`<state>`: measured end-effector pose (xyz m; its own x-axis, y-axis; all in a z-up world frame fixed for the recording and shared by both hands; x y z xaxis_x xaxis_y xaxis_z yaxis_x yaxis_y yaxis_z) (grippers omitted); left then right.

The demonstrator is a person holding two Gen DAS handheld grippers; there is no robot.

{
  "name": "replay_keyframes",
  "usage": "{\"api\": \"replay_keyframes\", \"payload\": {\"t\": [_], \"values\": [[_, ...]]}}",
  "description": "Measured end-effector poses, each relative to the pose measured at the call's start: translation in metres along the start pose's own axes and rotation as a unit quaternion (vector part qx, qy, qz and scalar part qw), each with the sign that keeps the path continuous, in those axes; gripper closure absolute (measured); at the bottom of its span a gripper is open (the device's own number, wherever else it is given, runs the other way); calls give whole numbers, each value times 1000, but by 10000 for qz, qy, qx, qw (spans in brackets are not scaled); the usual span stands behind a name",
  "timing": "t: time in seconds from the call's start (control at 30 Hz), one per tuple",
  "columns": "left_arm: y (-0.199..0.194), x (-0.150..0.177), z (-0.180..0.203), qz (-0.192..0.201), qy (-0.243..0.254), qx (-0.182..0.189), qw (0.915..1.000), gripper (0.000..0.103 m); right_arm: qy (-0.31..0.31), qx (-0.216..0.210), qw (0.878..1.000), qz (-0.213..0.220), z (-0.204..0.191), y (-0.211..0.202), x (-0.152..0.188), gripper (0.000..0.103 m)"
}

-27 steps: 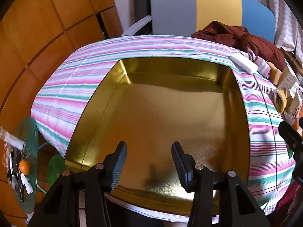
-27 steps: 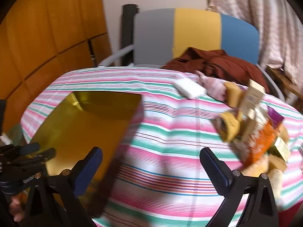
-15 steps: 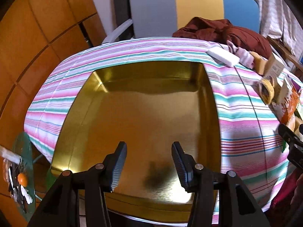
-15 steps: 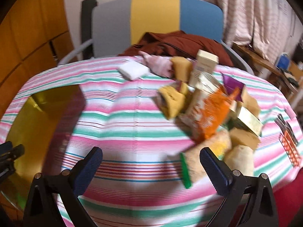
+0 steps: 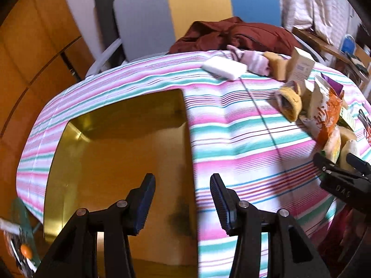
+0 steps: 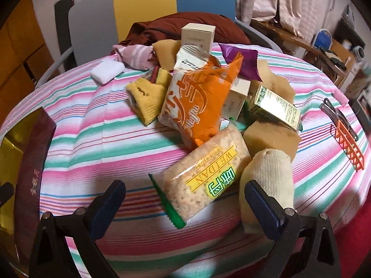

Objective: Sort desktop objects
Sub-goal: 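Move both grippers from the gold tray toward the pile of items, then grasp the yellow knit sock with the left gripper while the right grasps the WEIDAN cracker bag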

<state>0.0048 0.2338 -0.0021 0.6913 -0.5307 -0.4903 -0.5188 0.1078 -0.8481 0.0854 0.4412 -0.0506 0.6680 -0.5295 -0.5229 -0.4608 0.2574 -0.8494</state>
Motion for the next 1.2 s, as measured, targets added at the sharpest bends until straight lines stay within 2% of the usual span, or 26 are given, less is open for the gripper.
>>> {"api": "replay_keyframes", "payload": {"t": [0.17,0.3,0.4,0.53,0.7,0.9,1.07,1.2], "values": [[9,-16,19,74,244,112,9996,54,103,-69,9999,117,-1,1,0,2],[15,-27,34,78,452,100,9989,54,156,-98,9998,58,0,5,1,16],[18,-34,43,97,552,115,9984,54,107,119,9998,144,1,6,2,31],[24,-45,55,148,663,245,9974,53,114,219,9994,232,5,4,1,39],[37,-63,71,183,788,699,9943,54,84,233,9994,227,6,4,0,39],[55,-92,97,303,1075,1383,9841,53,134,181,9996,171,7,4,0,37],[82,-118,119,17,1120,2210,9688,53,144,169,9997,133,7,5,1,36],[101,-130,134,-189,1173,2395,9636,53,162,146,9997,102,8,6,2,34]]}}
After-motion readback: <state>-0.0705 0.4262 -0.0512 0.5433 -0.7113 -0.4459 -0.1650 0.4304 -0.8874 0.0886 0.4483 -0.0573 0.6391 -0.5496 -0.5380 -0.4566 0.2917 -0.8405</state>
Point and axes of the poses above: each gripper's, at about its wrist camera, not at the fingertips, and y roughly the way its jaws point, z to its right, x to its underside, the point moved 2 cm from there along y, roughly the way its jaws point, and after that the axes turned 5 degrees about y, right-handed, at the moved point
